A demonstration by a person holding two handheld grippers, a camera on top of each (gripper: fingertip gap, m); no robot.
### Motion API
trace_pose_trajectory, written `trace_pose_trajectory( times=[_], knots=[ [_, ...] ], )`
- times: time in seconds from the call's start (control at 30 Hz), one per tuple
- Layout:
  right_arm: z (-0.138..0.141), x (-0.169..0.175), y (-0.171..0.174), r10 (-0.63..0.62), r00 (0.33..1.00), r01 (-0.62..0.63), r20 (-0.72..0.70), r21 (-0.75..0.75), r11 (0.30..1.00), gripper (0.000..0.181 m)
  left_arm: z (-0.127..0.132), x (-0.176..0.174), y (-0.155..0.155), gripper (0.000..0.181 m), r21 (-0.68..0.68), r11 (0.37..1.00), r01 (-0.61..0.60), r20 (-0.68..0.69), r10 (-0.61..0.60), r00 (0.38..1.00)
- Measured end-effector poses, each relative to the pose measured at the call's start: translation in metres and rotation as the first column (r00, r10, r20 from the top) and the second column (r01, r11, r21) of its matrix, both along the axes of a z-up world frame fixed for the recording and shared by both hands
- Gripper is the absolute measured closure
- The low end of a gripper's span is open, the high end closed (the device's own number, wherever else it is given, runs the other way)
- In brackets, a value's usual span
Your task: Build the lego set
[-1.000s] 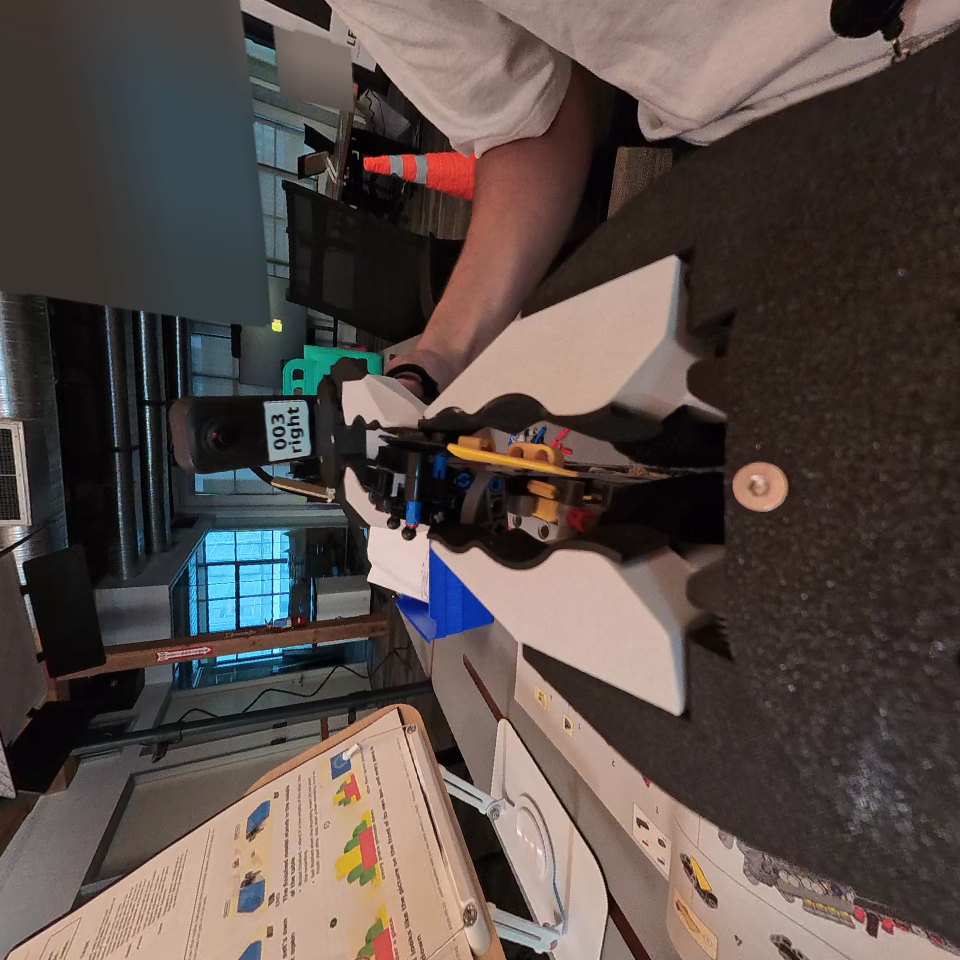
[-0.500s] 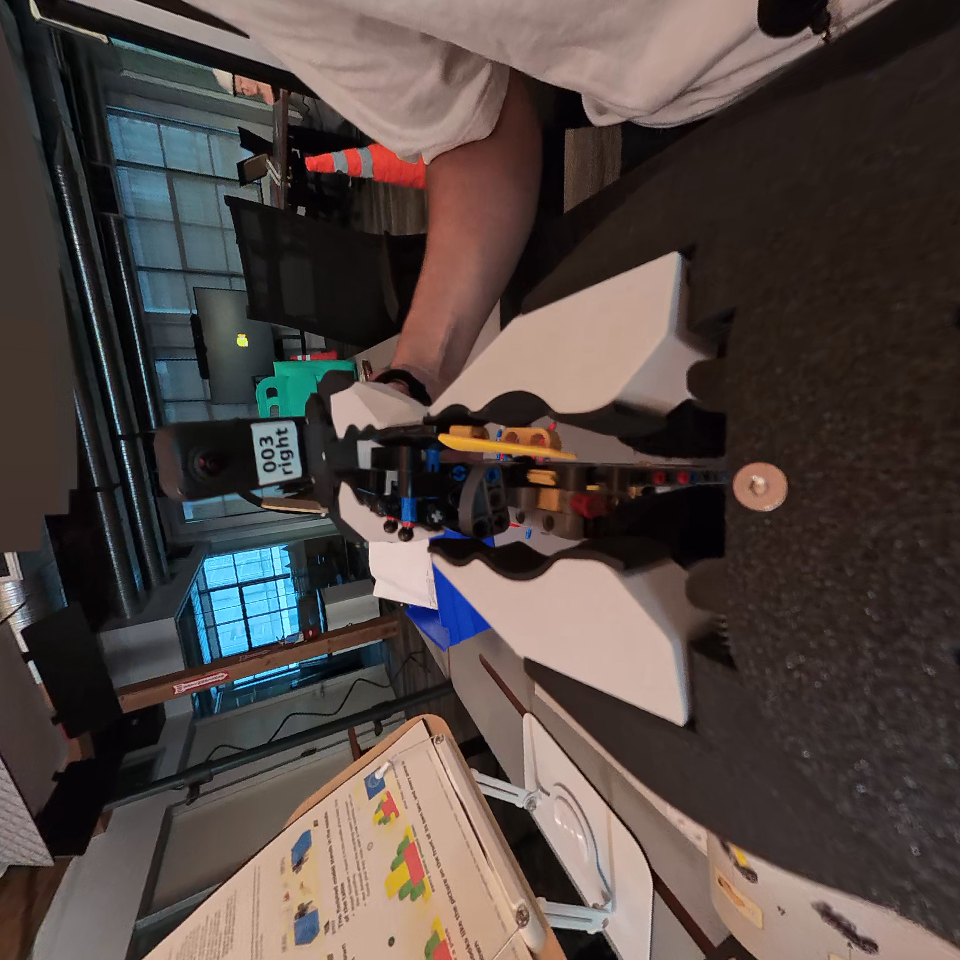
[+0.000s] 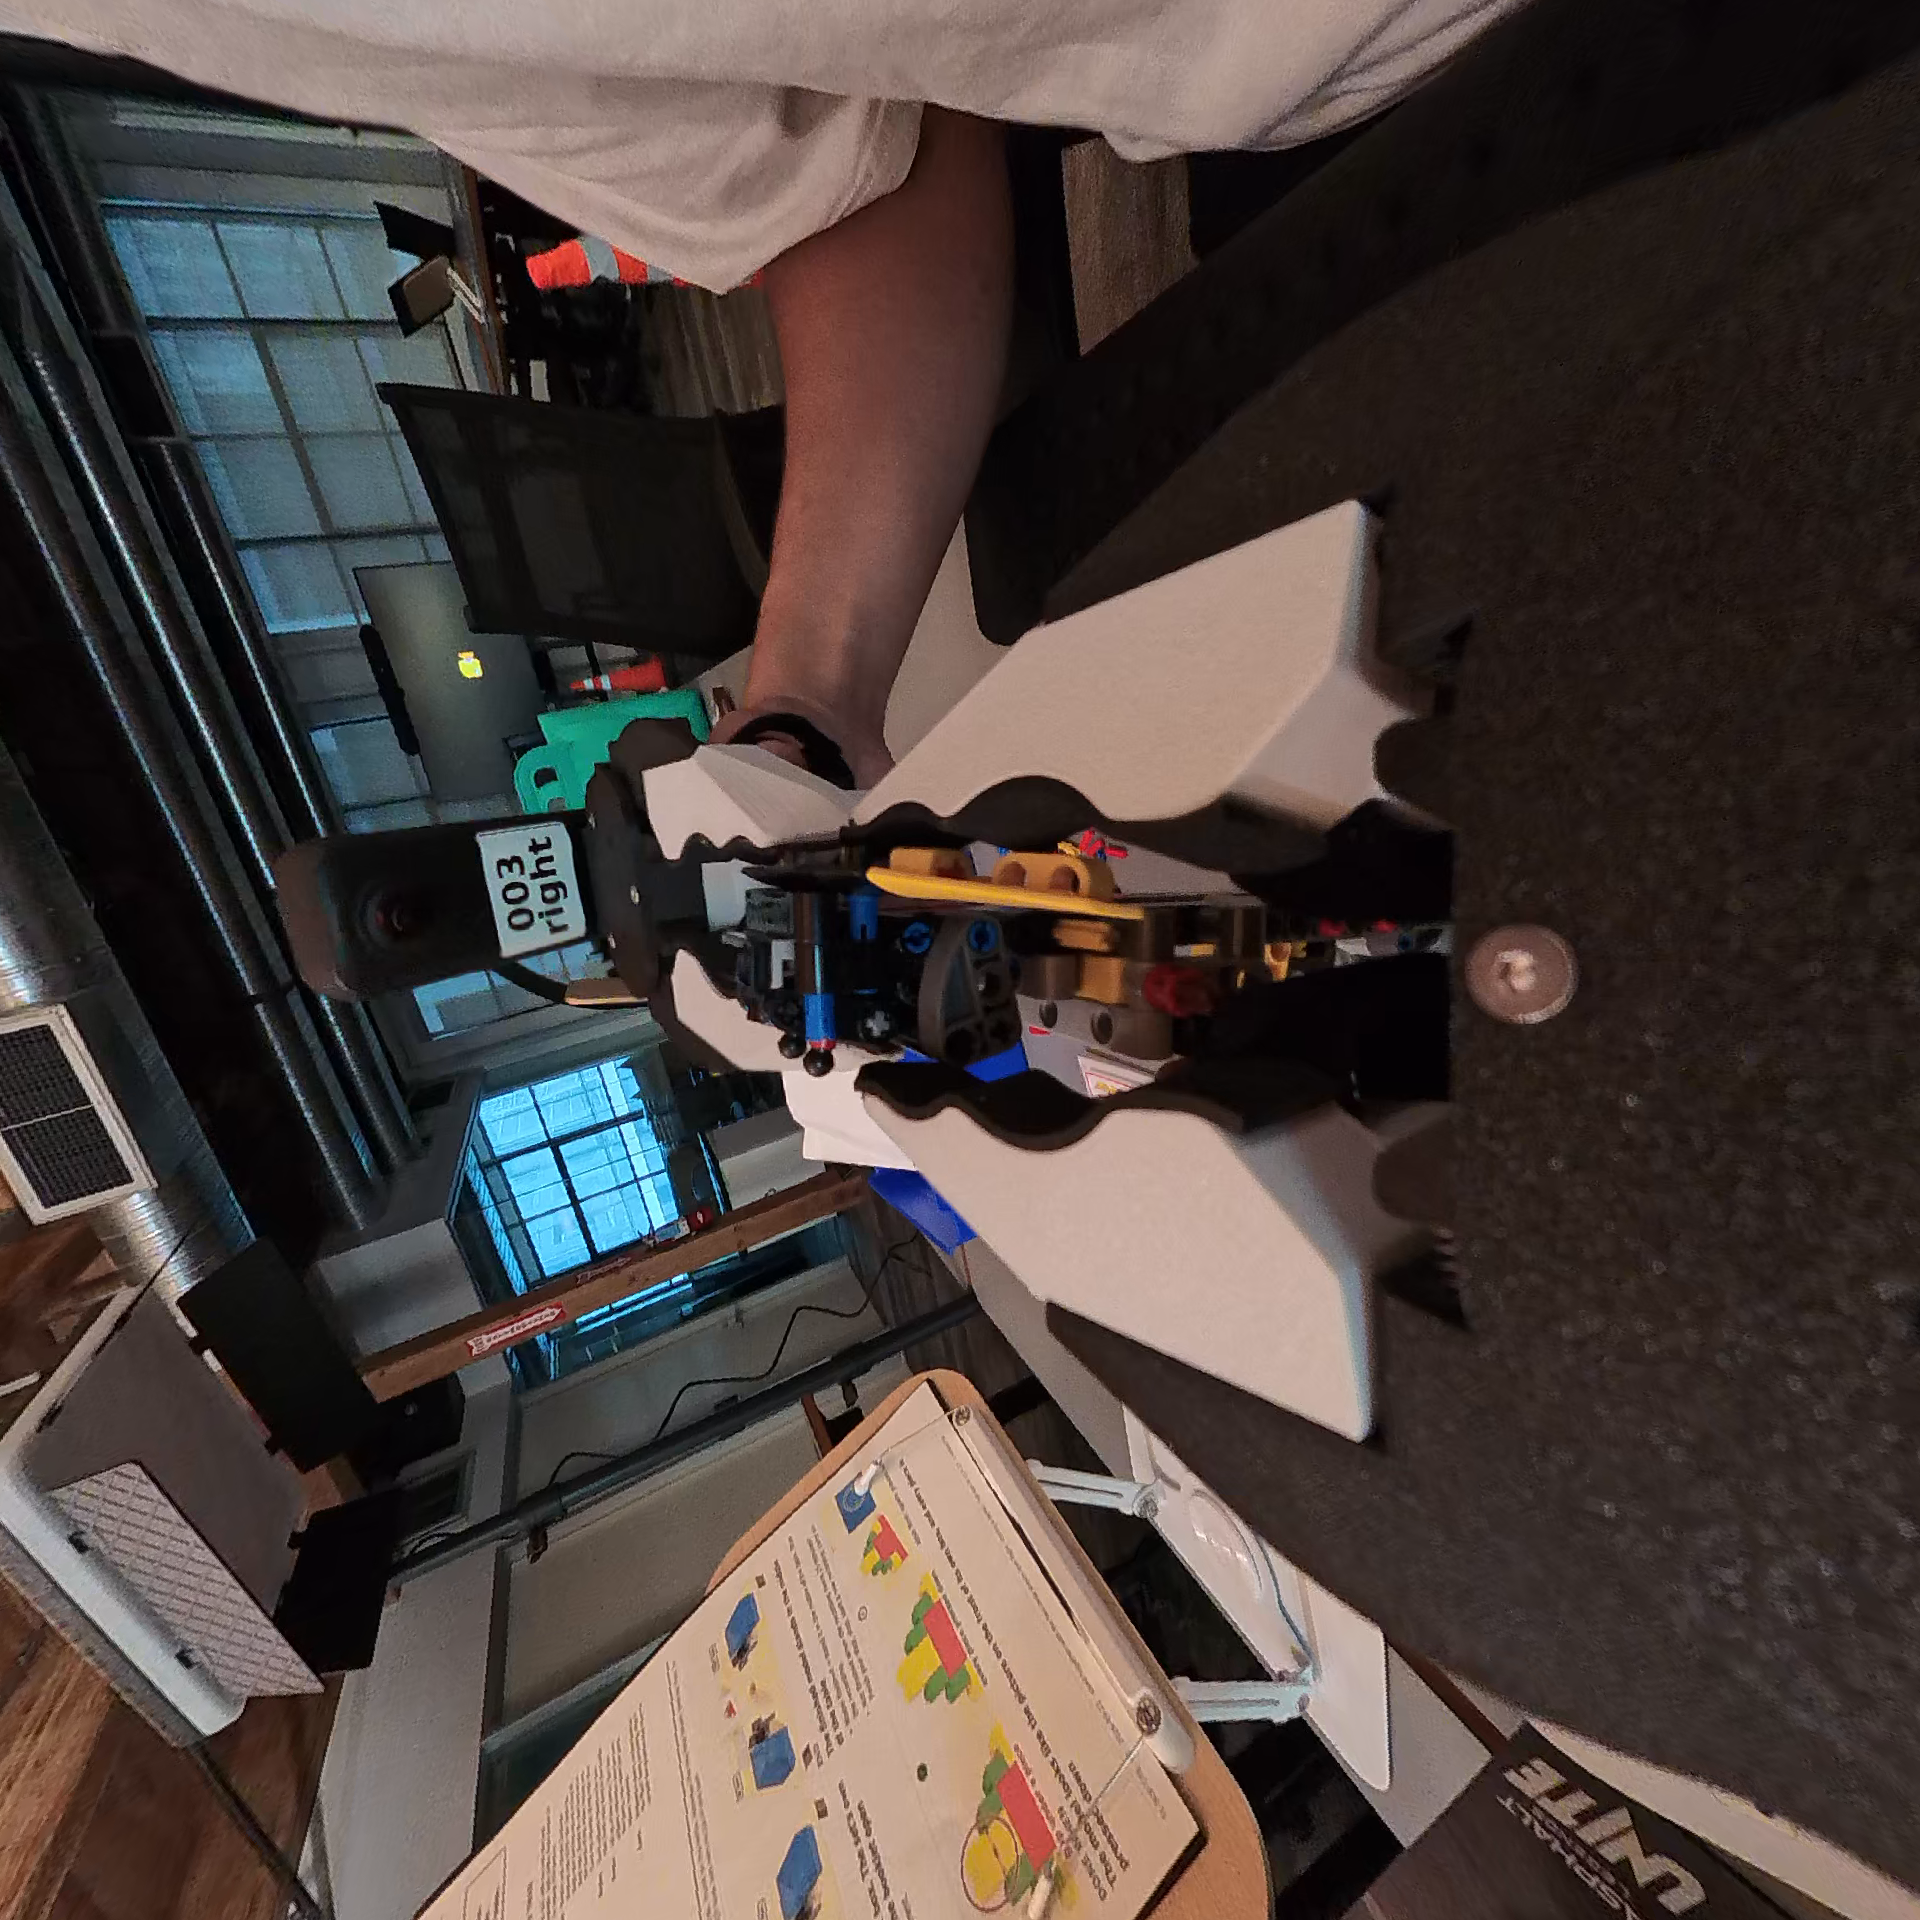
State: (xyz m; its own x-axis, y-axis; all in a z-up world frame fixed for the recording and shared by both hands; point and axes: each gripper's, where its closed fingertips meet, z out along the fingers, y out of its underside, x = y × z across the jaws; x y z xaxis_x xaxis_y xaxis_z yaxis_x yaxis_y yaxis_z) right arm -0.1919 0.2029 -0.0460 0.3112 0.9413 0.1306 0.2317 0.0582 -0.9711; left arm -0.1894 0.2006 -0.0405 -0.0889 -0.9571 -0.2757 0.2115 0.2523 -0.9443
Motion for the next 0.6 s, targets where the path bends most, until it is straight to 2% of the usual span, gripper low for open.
trace_pose_trajectory(
  times=[0.6],
  knots=[
    [0.0038,-0.0065,0.0029,0.027,0.995,-0.032,-0.098,-0.045,0.998,0.141,0.0016,-0.0047,0.0031,0.141,-0.064,0.998,-0.013,0.046,0.016,0.999]
  ],
)
